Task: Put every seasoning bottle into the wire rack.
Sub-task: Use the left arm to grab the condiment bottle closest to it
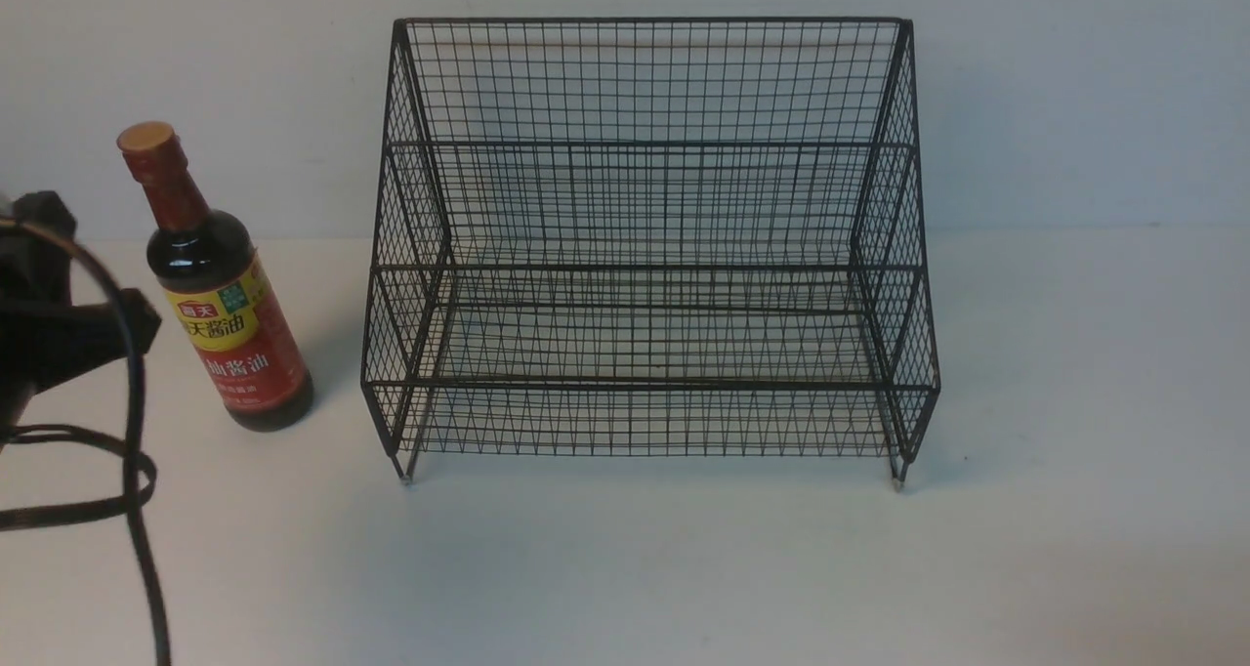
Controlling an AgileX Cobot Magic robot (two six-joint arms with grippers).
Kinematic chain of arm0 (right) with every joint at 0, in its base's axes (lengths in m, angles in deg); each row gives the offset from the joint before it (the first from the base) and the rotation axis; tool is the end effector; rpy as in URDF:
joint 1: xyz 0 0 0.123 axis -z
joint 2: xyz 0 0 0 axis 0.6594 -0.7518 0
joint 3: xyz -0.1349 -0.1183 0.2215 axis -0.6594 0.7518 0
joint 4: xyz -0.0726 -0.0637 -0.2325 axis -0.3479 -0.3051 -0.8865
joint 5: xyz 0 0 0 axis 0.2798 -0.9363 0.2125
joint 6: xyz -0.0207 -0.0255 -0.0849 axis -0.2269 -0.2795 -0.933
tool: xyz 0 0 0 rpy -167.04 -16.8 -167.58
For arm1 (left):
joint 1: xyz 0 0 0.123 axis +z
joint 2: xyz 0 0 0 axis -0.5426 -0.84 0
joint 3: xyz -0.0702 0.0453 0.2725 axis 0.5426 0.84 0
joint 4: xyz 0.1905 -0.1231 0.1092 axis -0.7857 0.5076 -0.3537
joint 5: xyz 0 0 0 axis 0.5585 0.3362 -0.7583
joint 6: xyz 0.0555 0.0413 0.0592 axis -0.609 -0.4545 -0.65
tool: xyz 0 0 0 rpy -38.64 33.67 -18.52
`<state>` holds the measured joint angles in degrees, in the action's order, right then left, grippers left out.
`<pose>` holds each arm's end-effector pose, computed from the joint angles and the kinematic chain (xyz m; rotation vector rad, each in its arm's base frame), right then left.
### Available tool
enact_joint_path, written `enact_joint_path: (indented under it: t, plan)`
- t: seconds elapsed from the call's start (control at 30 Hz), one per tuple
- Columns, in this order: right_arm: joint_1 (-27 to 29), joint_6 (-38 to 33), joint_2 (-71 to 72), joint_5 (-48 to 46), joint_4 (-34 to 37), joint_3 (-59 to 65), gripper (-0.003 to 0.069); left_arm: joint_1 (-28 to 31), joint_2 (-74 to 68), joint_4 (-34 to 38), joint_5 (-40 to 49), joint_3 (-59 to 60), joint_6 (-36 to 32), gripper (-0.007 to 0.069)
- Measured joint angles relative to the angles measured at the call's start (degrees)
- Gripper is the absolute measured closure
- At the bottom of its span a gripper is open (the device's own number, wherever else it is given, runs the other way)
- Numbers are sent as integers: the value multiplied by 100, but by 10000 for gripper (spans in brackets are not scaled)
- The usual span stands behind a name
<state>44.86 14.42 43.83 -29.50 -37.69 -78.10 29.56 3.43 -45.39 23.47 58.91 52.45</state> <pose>0.0518 -0.0094 0.1726 0.1902 1.8614 -0.0435 0.2095 -0.0036 0.2695 -0.1484 1.5138 -0.0977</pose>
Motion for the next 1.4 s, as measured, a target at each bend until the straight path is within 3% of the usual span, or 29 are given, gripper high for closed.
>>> enact_joint_path:
  t: [0.33,0.57,0.77,1.4]
  plan:
    - [0,56,0,0,0,0,671,0,-1338,-61,-679,-382,-31,534]
    - [0,96,0,0,0,0,671,0,-1953,70,-745,-611,-156,275]
    - [0,106,0,0,0,0,671,19,-2118,782,-750,-916,-654,122]
    - [0,112,0,0,0,0,671,186,-3123,701,-269,-1999,-1068,102]
